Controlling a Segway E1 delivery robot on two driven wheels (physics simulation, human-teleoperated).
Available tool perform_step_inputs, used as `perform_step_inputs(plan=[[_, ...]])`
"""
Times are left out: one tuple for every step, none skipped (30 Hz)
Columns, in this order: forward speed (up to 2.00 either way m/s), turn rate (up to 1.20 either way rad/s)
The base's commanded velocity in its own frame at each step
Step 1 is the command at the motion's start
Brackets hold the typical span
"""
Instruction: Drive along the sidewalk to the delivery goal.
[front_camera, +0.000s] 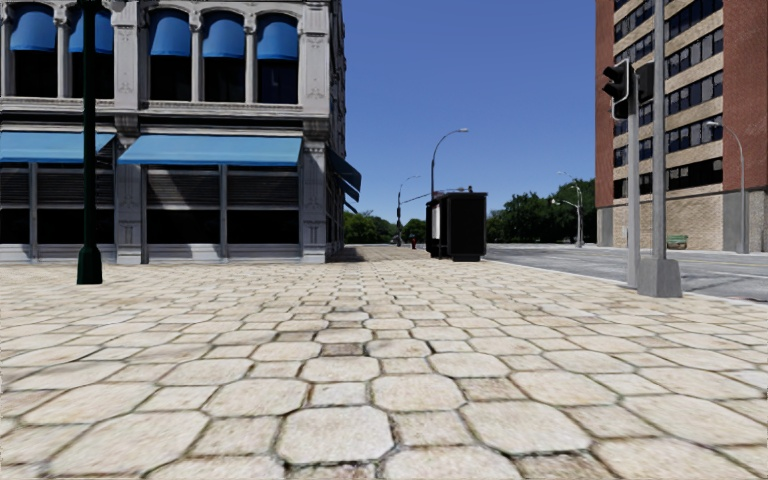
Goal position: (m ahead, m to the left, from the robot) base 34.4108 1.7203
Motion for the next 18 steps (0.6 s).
perform_step_inputs(plan=[[1.28,0.00],[1.27,0.00],[1.27,0.00],[1.27,0.00],[1.27,0.00],[1.27,0.00],[1.27,0.00],[1.27,0.00],[1.27,0.00],[1.27,0.00],[1.27,0.00],[1.27,0.00],[1.27,0.00],[1.27,0.00],[1.27,0.00],[1.27,0.00],[1.27,0.00],[1.27,0.00]])
